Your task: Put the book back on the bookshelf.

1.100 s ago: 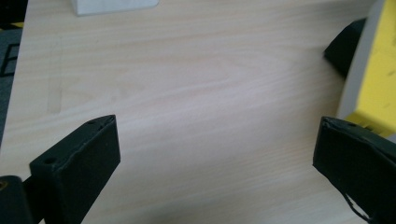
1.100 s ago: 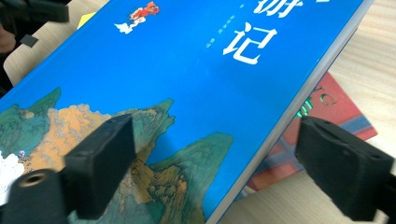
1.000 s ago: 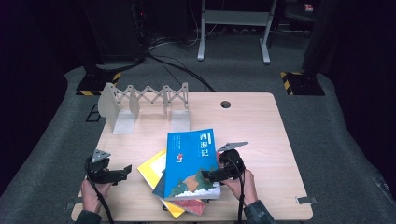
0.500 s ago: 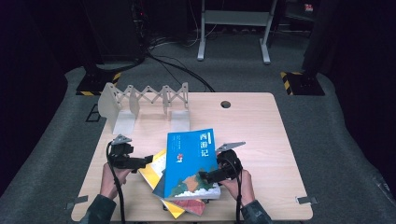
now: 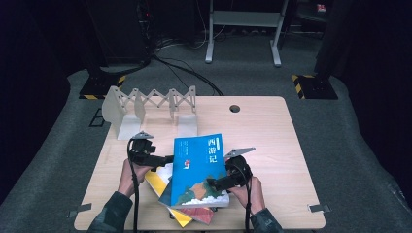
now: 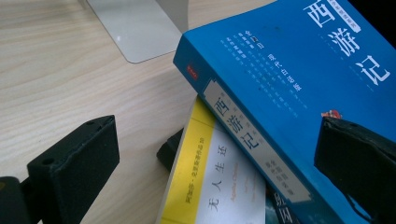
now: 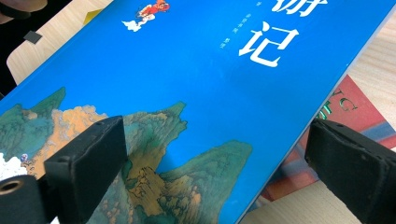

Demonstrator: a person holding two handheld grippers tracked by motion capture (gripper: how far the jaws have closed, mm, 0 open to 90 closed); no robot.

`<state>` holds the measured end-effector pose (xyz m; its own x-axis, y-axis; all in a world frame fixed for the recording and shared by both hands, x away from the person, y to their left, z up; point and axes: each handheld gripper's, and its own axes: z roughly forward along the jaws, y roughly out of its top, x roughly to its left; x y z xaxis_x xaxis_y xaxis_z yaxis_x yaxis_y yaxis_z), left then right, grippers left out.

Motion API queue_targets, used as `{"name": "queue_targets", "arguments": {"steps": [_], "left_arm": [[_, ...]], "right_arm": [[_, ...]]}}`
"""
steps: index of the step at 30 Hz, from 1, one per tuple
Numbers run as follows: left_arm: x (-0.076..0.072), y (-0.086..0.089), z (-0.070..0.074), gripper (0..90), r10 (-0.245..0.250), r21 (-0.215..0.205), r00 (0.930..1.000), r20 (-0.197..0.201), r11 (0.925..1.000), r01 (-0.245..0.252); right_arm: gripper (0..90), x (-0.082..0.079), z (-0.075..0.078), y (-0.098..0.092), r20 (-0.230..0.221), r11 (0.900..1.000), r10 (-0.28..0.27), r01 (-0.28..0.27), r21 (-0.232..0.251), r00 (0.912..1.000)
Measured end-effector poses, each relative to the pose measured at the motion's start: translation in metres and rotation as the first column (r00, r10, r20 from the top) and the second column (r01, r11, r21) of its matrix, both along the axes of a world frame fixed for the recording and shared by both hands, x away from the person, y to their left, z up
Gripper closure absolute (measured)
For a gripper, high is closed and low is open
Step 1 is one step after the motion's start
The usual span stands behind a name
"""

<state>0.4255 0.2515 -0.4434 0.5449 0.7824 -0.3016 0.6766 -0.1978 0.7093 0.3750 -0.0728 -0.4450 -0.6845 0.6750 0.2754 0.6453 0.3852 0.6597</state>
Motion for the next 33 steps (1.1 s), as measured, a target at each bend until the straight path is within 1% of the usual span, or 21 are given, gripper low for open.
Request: {"name": "queue_targets", "arguments": {"steps": [1,3,7,10,11,13,15,17,18,19,20,21,23,24,25,30,31,32,33], "left_arm": [[0.002,-0.002,0.000,0.0,-0.010,-0.011,0.9999,-0.013,0.9999,0.010],[0.006,-0.005,-0.002,0.0,-0.018,-0.017,0.9996,-0.024,0.9997,0.017],[0.014,-0.012,-0.005,0.1,-0.032,-0.025,0.9989,-0.035,0.9992,0.031],[0.019,-0.018,-0.007,0.1,-0.043,-0.016,0.9979,-0.049,0.9990,0.042],[0.021,-0.019,-0.007,0.1,-0.057,-0.015,0.9971,-0.051,0.9983,0.056],[0.023,-0.023,-0.010,0.2,-0.046,-0.010,0.9976,-0.052,0.9989,0.045],[0.026,-0.025,-0.011,0.0,-0.067,-0.026,0.9957,-0.064,0.9975,0.065],[0.029,-0.027,-0.013,0.0,-0.075,-0.036,0.9951,-0.064,0.9967,0.073],[0.031,-0.028,-0.014,0.0,-0.094,-0.039,0.9929,-0.074,0.9951,0.091],[0.032,-0.029,-0.015,0.0,-0.097,-0.056,0.9920,-0.081,0.9941,0.093],[0.032,-0.030,-0.016,0.0,-0.101,-0.064,0.9914,-0.084,0.9933,0.096],[0.033,-0.032,-0.017,0.0,-0.110,-0.080,0.9892,-0.097,0.9915,0.103],[0.035,-0.035,-0.019,0.0,-0.127,-0.094,0.9865,-0.103,0.9886,0.117],[0.035,-0.036,-0.019,0.0,-0.115,-0.095,0.9879,-0.104,0.9899,0.105],[0.036,-0.037,-0.019,0.0,-0.116,-0.094,0.9882,-0.100,0.9898,0.107],[0.038,-0.035,-0.022,0.0,-0.114,-0.115,0.9868,-0.115,0.9882,0.101],[0.040,-0.034,-0.023,0.0,-0.124,-0.123,0.9846,-0.123,0.9864,0.109],[0.041,-0.035,-0.025,0.0,-0.130,-0.146,0.9818,-0.139,0.9832,0.109],[0.042,-0.035,-0.026,0.0,-0.140,-0.151,0.9798,-0.143,0.9814,0.118]], "right_arm": [[5.2,0.000,0.000,0.000,-0.004,1.000,-0.001,0.001,0.001,1.0000],[5.2,0.000,0.000,0.000,0.002,1.000,0.002,-0.002,0.001,1.0000],[5.2,0.000,0.001,0.000,0.005,1.000,0.007,-0.007,-0.007,1.0000],[5.7,0.001,0.001,0.001,0.005,1.000,0.008,-0.008,-0.010,1.0000],[5.8,0.001,0.001,0.002,0.009,1.000,0.008,-0.008,-0.013,0.9999],[5.9,0.002,0.002,0.002,0.014,1.000,0.013,-0.013,-0.019,0.9998],[5.9,0.002,0.002,0.003,0.008,1.000,0.012,-0.012,-0.017,0.9999],[5.9,0.003,0.002,0.003,0.007,1.000,0.011,-0.011,-0.015,0.9999],[5.9,0.003,0.002,0.004,-0.005,1.000,0.006,-0.006,-0.009,1.0000],[5.9,0.004,0.001,0.003,0.004,1.000,0.013,-0.013,-0.012,0.9999],[5.9,0.004,0.001,0.003,0.002,1.000,0.013,-0.013,-0.011,0.9999],[5.9,0.005,0.001,0.003,-0.001,1.000,0.013,-0.013,-0.010,0.9999],[5.9,0.005,0.001,0.003,-0.009,1.000,0.012,-0.013,-0.008,0.9999],[5.9,0.005,0.001,0.002,-0.009,1.000,0.014,-0.014,-0.007,0.9999],[5.9,0.006,0.001,0.002,-0.010,1.000,0.016,-0.016,-0.007,0.9998],[5.7,0.007,0.001,0.002,-0.019,1.000,0.020,-0.020,-0.002,0.9996],[5.7,0.007,0.000,0.002,-0.019,1.000,0.021,-0.021,-0.001,0.9996],[5.7,0.007,0.000,0.002,-0.022,1.000,0.019,-0.019,0.004,0.9996],[5.7,0.007,0.000,0.002,-0.026,1.000,0.018,-0.018,0.005,0.9995]]}}
